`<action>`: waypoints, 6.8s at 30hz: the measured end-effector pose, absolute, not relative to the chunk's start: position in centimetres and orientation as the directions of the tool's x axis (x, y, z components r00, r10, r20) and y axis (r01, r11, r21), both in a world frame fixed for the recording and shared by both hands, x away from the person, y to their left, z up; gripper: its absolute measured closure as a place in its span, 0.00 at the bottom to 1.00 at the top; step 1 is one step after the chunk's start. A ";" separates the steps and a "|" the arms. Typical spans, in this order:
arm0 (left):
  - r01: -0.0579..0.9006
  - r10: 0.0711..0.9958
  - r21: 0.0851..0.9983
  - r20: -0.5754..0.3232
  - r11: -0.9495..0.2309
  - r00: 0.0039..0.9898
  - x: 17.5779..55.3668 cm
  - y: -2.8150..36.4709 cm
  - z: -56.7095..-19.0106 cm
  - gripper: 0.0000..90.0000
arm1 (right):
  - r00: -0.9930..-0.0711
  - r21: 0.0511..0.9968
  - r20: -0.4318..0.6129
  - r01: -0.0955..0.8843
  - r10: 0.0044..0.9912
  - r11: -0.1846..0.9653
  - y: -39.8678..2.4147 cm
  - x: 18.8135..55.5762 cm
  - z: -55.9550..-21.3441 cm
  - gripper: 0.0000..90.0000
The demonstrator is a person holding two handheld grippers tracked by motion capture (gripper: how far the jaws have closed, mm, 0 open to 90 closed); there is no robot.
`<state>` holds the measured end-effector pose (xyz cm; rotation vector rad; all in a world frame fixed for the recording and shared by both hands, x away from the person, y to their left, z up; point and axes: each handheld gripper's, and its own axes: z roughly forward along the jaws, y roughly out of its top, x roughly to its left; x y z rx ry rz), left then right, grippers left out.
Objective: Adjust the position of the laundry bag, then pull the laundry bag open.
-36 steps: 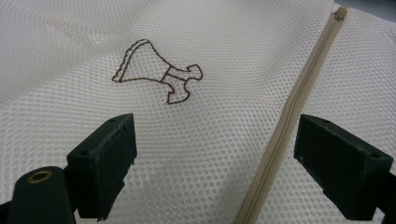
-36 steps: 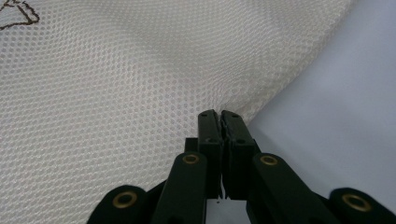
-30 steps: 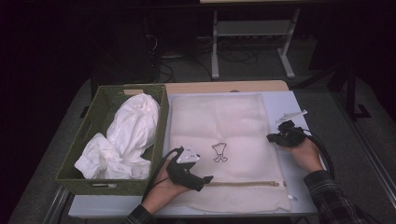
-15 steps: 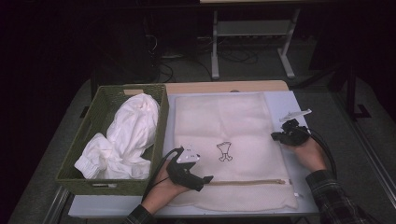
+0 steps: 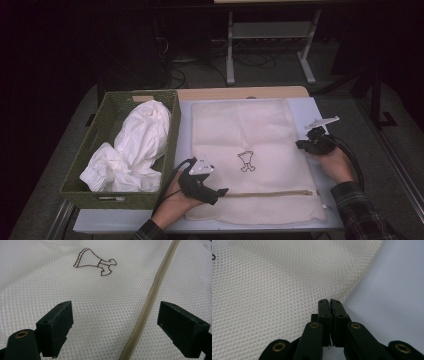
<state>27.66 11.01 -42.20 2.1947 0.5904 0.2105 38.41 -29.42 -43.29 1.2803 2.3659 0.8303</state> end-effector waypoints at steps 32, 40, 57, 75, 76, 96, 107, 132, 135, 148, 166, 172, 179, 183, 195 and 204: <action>0.340 0.482 0.769 -0.048 -0.542 0.875 27.6 11.0 -42.2 0.14 | -0.452 0.636 -0.019 0.682 0.892 0.360 -32.6 38.4 -43.4 0.97; 0.340 0.481 0.768 -0.048 -0.542 0.875 27.6 11.0 -42.2 0.14 | -0.415 0.644 -0.014 0.692 0.910 0.326 -33.7 38.3 -43.4 0.97; 0.339 0.480 0.769 -0.047 -0.542 0.876 27.6 11.0 -42.2 0.14 | -0.379 0.639 -0.042 0.701 0.925 0.316 -35.1 37.9 -43.2 0.97; 0.339 0.479 0.766 -0.046 -0.547 0.876 27.6 11.0 -42.2 0.14 | -0.334 0.629 -0.075 0.715 0.940 0.305 -36.6 37.6 -43.5 0.96; 0.339 0.479 0.765 -0.046 -0.547 0.877 27.6 11.0 -42.2 0.14 | -0.334 0.629 -0.075 0.715 0.940 0.305 -36.6 37.6 -43.5 0.96; 0.338 0.478 0.763 -0.043 -0.551 0.877 27.7 11.0 -42.2 0.14 | -0.334 0.725 -0.021 0.644 0.942 0.245 -36.8 36.0 -42.1 0.35; 0.338 0.477 0.761 -0.044 -0.553 0.878 27.6 10.9 -42.3 0.14 | -0.379 0.745 0.015 0.621 0.925 0.243 -35.7 34.7 -41.6 0.16; 0.338 0.478 0.760 -0.041 -0.556 0.878 27.6 10.9 -42.3 0.14 | -0.475 0.754 -0.001 0.578 0.880 0.313 -33.5 30.6 -41.1 0.15; 0.339 0.478 0.759 -0.041 -0.556 0.877 27.6 10.9 -42.3 0.14 | -0.492 0.751 -0.002 0.574 0.870 0.326 -33.1 29.9 -41.2 0.15; 0.339 0.479 0.758 -0.040 -0.557 0.877 27.6 10.9 -42.3 0.14 | -0.543 0.751 -0.005 0.553 0.840 0.361 -31.9 27.4 -41.4 0.15; 0.340 0.481 0.756 -0.039 -0.559 0.876 27.6 10.9 -42.4 0.14 | -0.572 0.729 -0.022 0.552 0.820 0.404 -31.5 25.0 -42.1 0.15; 0.340 0.481 0.755 -0.038 -0.560 0.876 27.6 10.8 -42.4 0.14 | -0.551 0.723 -0.013 0.571 0.834 0.389 -32.6 24.3 -42.4 0.15; 0.341 0.480 0.757 -0.040 -0.558 0.876 27.6 10.8 -42.4 0.14 | -0.524 0.714 -0.019 0.589 0.852 0.378 -34.0 23.4 -42.8 0.15; 0.339 0.479 0.757 -0.038 -0.558 0.877 27.6 10.9 -42.3 0.14 | -0.510 0.705 -0.016 0.605 0.860 0.371 -34.7 23.0 -43.1 0.15; 0.339 0.478 0.756 -0.039 -0.560 0.877 27.6 10.8 -42.4 0.14 | -0.471 0.688 0.022 0.647 0.882 0.329 -36.5 21.6 -43.7 0.16; 0.337 0.478 0.756 -0.037 -0.561 0.878 27.6 10.8 -42.3 0.14 | -0.459 0.652 0.086 0.697 0.884 0.299 -37.0 21.6 -44.1 0.22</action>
